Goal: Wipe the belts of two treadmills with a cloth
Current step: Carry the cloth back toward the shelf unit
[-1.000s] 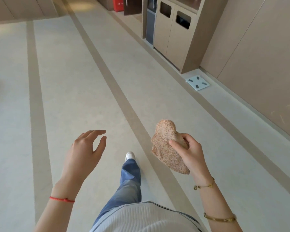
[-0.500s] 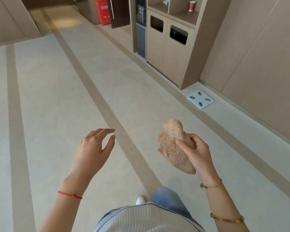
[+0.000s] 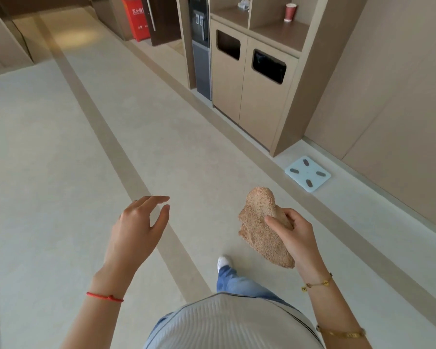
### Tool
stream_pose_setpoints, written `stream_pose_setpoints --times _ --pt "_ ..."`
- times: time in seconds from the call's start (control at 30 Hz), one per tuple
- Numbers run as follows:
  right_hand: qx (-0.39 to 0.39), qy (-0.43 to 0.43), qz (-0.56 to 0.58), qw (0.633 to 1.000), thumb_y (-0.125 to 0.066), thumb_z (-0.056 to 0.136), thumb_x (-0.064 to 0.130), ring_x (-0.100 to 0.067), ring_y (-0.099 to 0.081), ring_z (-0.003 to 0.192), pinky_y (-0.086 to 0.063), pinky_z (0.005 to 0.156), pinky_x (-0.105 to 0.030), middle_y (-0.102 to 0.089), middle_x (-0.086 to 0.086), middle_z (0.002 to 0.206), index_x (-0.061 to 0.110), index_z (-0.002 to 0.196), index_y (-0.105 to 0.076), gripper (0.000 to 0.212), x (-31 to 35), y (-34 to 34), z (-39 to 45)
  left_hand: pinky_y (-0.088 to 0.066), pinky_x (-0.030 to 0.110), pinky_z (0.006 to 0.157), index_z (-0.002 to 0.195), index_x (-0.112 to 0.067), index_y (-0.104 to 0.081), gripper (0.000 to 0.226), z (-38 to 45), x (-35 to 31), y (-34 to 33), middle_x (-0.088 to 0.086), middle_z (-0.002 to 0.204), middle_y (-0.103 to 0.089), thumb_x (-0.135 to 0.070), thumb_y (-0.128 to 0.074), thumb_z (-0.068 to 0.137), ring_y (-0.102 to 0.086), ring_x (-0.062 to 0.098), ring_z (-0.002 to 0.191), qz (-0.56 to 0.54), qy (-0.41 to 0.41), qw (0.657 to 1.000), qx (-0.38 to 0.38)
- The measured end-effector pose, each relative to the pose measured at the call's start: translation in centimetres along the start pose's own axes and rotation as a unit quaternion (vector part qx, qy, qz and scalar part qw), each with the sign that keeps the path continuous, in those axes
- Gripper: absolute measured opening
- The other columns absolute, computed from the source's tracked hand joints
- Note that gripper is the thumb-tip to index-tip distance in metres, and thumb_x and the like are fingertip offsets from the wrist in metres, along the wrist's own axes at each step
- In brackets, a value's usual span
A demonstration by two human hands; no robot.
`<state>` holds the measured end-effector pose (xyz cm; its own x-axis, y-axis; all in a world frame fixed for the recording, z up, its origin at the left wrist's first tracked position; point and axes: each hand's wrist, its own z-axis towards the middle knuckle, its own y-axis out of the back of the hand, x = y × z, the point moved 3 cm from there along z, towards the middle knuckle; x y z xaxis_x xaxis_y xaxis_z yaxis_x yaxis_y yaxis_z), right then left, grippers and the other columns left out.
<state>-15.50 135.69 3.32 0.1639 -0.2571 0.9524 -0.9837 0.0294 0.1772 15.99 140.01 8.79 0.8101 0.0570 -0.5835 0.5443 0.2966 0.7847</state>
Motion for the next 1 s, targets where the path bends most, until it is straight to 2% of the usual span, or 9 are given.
stream_pose_setpoints --times 0.13,0.2,0.3,0.5,0.57,0.67,0.8,0.9,1.0 --pt "0.010 0.026 -0.008 1.000 -0.078 0.083 0.030 -0.020 -0.069 0.094 -0.055 0.089 -0.048 -0.073 -0.001 0.094 0.019 0.097 -0.069 0.020 6.1 -1.5 11.7 -0.053 0.038 0.069 0.116 -0.021 -0.072 0.024 11.6 -0.3 -1.2 -0.004 0.111 -0.070 -0.026 -0.062 0.095 -0.052 0.003 0.053 -0.014 0.017 1.000 -0.016" --pt "0.017 0.040 -0.014 0.999 -0.077 0.083 0.030 -0.022 -0.068 0.093 -0.055 0.088 -0.048 -0.072 -0.004 0.093 0.018 0.096 -0.068 0.020 8.9 -2.6 17.1 -0.055 0.041 0.071 0.116 -0.020 -0.072 0.024 16.9 -0.4 -1.9 -0.003 0.112 -0.070 -0.025 -0.062 0.095 -0.057 0.008 0.056 -0.019 0.022 0.999 -0.018" --pt "0.032 0.046 -0.016 0.998 -0.077 0.084 0.030 -0.018 -0.069 0.091 -0.056 0.085 -0.044 -0.073 -0.001 0.094 0.019 0.098 -0.068 0.020 12.0 -4.6 23.8 -0.056 0.043 0.074 0.117 -0.019 -0.072 0.024 23.9 0.0 -2.9 -0.002 0.113 -0.071 -0.026 -0.062 0.096 -0.065 0.017 0.071 -0.017 0.021 0.999 -0.022" --pt "0.041 0.030 -0.013 0.999 -0.077 0.083 0.030 -0.011 -0.069 0.092 -0.057 0.080 -0.034 -0.073 0.005 0.094 0.022 0.098 -0.069 0.019 13.2 -8.6 35.9 -0.057 0.045 0.081 0.118 -0.018 -0.071 0.027 37.1 2.5 -7.2 0.001 0.116 -0.071 -0.027 -0.060 0.096 -0.069 0.023 0.098 -0.002 0.014 1.000 0.001" --pt "0.031 0.017 -0.006 0.999 -0.077 0.084 0.030 -0.011 -0.069 0.092 -0.057 0.081 -0.035 -0.073 0.006 0.094 0.022 0.098 -0.069 0.018 13.5 -9.9 40.0 -0.057 0.044 0.080 0.118 -0.019 -0.071 0.026 41.8 3.2 -8.5 0.000 0.117 -0.071 -0.026 -0.061 0.096 -0.069 0.022 0.094 0.000 0.005 1.000 0.007" --pt "0.013 0.006 0.005 1.000 -0.077 0.083 0.029 -0.010 -0.069 0.092 -0.056 0.078 -0.033 -0.073 0.007 0.094 0.022 0.098 -0.069 0.018 14.7 -11.7 46.5 -0.052 0.033 0.075 0.118 -0.020 -0.072 0.025 49.5 4.0 -9.8 -0.002 0.116 -0.071 -0.026 -0.061 0.096 -0.064 0.017 0.076 0.006 -0.016 1.000 0.002" --pt "-0.019 0.017 0.024 0.999 -0.077 0.083 0.027 -0.005 -0.070 0.087 -0.053 0.067 -0.020 -0.074 0.010 0.091 0.022 0.099 -0.070 0.018 18.5 -13.5 55.9 -0.049 0.031 0.073 0.118 -0.019 -0.072 0.024 61.0 4.3 -11.2 -0.003 0.115 -0.071 -0.023 -0.063 0.096 -0.054 0.014 0.066 0.010 -0.050 0.998 0.020" --pt "-0.053 0.025 0.033 0.998 -0.076 0.084 0.027 -0.004 -0.070 0.086 -0.053 0.066 -0.019 -0.074 0.008 0.093 0.021 0.101 -0.069 0.020 21.7 -13.9 62.4 -0.056 0.041 0.080 0.118 -0.016 -0.072 0.025 69.5 3.5 -12.5 0.000 0.115 -0.072 -0.020 -0.063 0.096 -0.067 0.024 0.086 0.002 -0.082 0.995 0.048" --pt "-0.098 0.025 0.045 0.994 -0.077 0.083 0.025 -0.002 -0.069 0.081 -0.051 0.061 -0.014 -0.073 0.011 0.089 0.022 0.099 -0.069 0.017 24.0 -13.6 67.6 -0.055 0.039 0.078 0.116 -0.014 -0.073 0.023 77.1 1.9 -14.2 0.001 0.114 -0.073 -0.017 -0.066 0.094 -0.068 0.028 0.081 0.014 -0.128 0.990 0.064"
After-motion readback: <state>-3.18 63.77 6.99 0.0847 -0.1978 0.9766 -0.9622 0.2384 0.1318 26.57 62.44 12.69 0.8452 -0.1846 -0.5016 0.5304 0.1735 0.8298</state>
